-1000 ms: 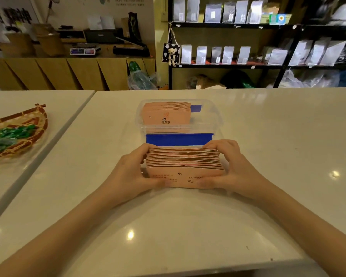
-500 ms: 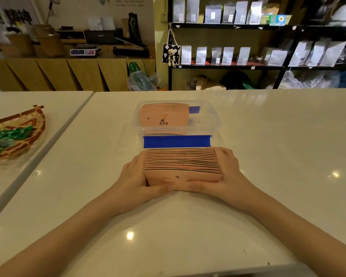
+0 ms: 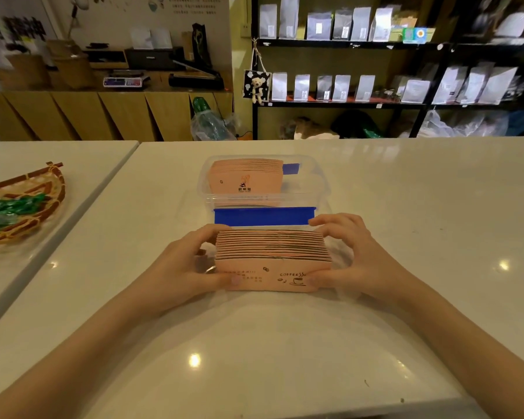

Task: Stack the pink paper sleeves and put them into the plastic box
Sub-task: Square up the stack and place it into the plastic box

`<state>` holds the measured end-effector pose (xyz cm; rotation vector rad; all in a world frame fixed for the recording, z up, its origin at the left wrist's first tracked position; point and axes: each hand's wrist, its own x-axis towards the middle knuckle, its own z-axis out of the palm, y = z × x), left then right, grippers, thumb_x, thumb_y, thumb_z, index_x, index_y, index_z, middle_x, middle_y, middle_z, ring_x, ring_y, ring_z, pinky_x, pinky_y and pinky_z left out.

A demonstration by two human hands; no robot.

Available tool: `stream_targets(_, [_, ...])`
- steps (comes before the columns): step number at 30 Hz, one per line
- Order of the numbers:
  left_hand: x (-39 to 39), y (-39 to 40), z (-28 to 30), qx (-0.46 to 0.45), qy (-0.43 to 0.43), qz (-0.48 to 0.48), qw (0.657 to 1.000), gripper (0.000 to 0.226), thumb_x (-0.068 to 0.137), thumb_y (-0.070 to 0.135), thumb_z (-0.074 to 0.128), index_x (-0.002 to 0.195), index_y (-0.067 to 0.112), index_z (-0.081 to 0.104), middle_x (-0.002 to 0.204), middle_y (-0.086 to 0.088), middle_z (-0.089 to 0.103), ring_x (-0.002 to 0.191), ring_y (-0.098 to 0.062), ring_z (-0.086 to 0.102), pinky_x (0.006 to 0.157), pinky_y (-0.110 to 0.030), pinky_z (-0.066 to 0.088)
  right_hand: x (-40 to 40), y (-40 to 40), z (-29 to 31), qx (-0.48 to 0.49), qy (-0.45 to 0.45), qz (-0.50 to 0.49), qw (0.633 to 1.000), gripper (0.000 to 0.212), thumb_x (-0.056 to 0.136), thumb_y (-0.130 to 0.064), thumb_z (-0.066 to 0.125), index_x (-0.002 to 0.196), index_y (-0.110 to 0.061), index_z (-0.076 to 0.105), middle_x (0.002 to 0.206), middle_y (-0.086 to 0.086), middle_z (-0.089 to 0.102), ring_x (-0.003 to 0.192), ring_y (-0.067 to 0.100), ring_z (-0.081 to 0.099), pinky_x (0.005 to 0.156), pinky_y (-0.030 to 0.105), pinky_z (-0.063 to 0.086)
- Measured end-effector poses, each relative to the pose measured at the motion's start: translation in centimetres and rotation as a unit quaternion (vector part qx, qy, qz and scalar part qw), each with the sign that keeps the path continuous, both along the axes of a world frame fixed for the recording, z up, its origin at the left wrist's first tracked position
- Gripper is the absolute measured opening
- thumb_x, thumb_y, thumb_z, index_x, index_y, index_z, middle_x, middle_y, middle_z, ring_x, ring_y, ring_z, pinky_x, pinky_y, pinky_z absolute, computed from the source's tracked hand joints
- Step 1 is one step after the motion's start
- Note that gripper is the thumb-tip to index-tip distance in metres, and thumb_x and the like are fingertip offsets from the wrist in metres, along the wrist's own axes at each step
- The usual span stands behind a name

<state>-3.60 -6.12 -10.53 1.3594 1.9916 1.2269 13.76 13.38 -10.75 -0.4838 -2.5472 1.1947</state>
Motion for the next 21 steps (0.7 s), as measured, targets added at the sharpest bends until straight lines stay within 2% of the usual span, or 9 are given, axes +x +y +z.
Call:
stream_targets(2, [0.0,0.0,0.1,0.005,0.0,0.013,1.0,0.048,0.065,0.017,0.076,0.097,0.045,0.054,0.103,0.034,0.058,0.095,0.008,0.056,0.068,-0.006,0.047,0.0,0.0,-0.1,0.012,0.003,0.005,1.0,0.056,0.043,-0.06,0.072,0.095,-0.045,0.059,0.122,-0.029,0.045,0.124,-0.007,0.021,0.105,0.025,0.03])
stream_targets(5, [-0.3,0.0,0.1,-0.003,0.044,0.038,0.998,0.047,0.058,0.032,0.079,0.095,0.046,0.055,0.104,0.037,0.056,0.096,0.008,0.055,0.077,-0.014,0.045,0.0,0.0,0.1,0.055,0.01,0.013,0.998,0.054,0.046,-0.062,0.068,0.095,-0.043,0.058,0.12,-0.03,0.045,0.124,-0.004,0.022,0.1,0.02,0.028])
stream_targets(9, [-0.6,0.3,1.2,-0.011,0.111,0.04,0.993,0.044,0.048,0.047,0.075,0.086,0.051,0.054,0.096,0.049,0.053,0.096,0.016,0.049,0.073,-0.003,0.038,-0.3,0.6,0.9,0.164,-0.004,0.04,0.986,0.053,0.051,-0.067,0.062,0.097,-0.044,0.053,0.122,-0.032,0.039,0.123,-0.009,0.015,0.1,0.014,0.015])
stream_targets(11, [-1.1,0.6,2.2,-0.026,0.146,0.028,0.989,0.043,0.053,0.043,0.079,0.086,0.05,0.052,0.087,0.043,0.059,0.096,0.016,0.047,0.071,-0.003,0.039,-0.9,1.0,1.8,0.197,-0.002,0.052,0.979,0.055,0.052,-0.068,0.061,0.1,-0.041,0.053,0.121,-0.033,0.037,0.121,-0.013,0.012,0.099,0.012,0.012])
stream_targets(13, [-2.0,0.9,3.6,-0.023,0.176,0.023,0.984,0.045,0.056,0.038,0.079,0.09,0.048,0.052,0.091,0.034,0.059,0.096,0.011,0.049,0.072,-0.009,0.039,-1.6,1.5,3.2,0.211,0.011,0.059,0.976,0.051,0.053,-0.067,0.061,0.097,-0.043,0.053,0.118,-0.034,0.037,0.118,-0.016,0.014,0.099,0.011,0.013])
stream_targets(16, [-3.4,1.6,6.4,0.008,0.207,0.03,0.978,0.045,0.052,0.048,0.075,0.089,0.05,0.051,0.093,0.032,0.057,0.093,0.016,0.049,0.072,-0.007,0.038,-3.1,2.3,5.9,0.231,0.042,0.064,0.97,0.046,0.053,-0.066,0.062,0.093,-0.049,0.047,0.115,-0.03,0.042,0.114,-0.008,0.024,0.099,0.015,0.017])
stream_targets(18, [-4.4,2.4,8.1,0.008,0.21,0.033,0.977,0.041,0.057,0.04,0.076,0.088,0.048,0.05,0.089,0.032,0.056,0.089,0.019,0.049,0.071,-0.005,0.038,-4.6,3.1,7.5,0.25,0.054,0.059,0.965,0.052,0.054,-0.063,0.065,0.098,-0.039,0.053,0.115,-0.022,0.046,0.114,0.0,0.025,0.101,0.022,0.017])
stream_targets(21, [-6.3,4.1,9.6,-0.006,0.202,0.04,0.979,0.042,0.064,0.027,0.075,0.095,0.04,0.049,0.091,0.029,0.054,0.087,0.009,0.052,0.075,-0.012,0.038,-6.8,4.3,9.2,0.243,0.033,0.045,0.969,0.053,0.061,-0.054,0.07,0.105,-0.029,0.057,0.12,-0.018,0.043,0.111,-0.003,0.021,0.104,0.028,0.016])
